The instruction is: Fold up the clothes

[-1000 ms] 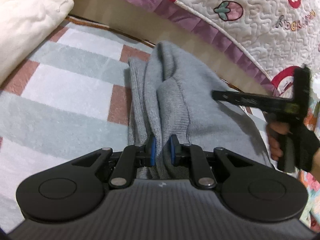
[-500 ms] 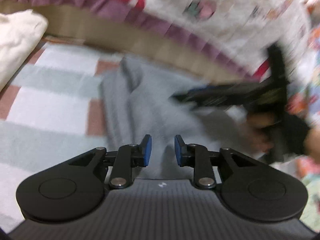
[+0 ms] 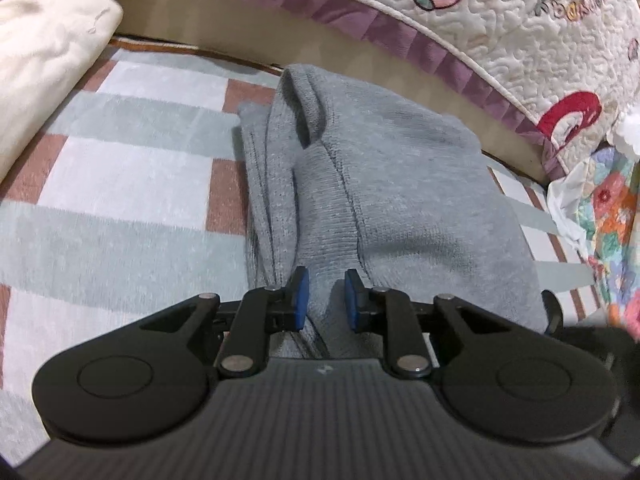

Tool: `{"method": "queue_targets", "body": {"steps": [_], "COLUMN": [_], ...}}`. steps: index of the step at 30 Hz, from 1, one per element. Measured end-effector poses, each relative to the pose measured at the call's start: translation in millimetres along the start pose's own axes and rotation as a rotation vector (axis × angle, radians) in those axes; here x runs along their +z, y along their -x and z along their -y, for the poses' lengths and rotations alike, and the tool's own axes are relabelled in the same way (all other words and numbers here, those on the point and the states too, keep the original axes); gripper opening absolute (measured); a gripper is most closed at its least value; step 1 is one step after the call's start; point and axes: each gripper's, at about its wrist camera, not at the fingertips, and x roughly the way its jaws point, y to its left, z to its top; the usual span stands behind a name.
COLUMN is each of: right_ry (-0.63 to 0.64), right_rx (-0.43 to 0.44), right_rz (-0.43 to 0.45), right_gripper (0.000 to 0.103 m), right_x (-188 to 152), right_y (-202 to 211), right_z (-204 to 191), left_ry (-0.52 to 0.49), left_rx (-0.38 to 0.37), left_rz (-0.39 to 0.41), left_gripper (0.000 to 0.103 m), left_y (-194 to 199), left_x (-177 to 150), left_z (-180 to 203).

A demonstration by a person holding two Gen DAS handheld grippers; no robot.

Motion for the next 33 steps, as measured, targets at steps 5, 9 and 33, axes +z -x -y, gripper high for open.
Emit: {"method": "queue_targets", "body": {"steps": [5,9,33], "right_ry": [0.057,0.069,-0.716], "right_rx": [0.041,0.118,0.019], "right_rz": [-0.035,-0.046,0.146], "right_gripper": [0.063,0.064,0.073], "right_x": [8.0,5.9,-35.2], "right_y": [-18.2,-19.4,62.6], "right_z": [-17.8,-27.3,170.6], "left_ry": [0.052,0.115,0.114], "left_rx": [0.024,-0.025,-0.015], "left_rz": [-0.017,-0.002,-0.063], "left_gripper": [0.030,0.032,0.063], "left_y": [2.5,22.8,18.2], "left_x": [-2.1,-4.9,-22.9], "left_z": [-12.1,-17.9,-10.0]}}
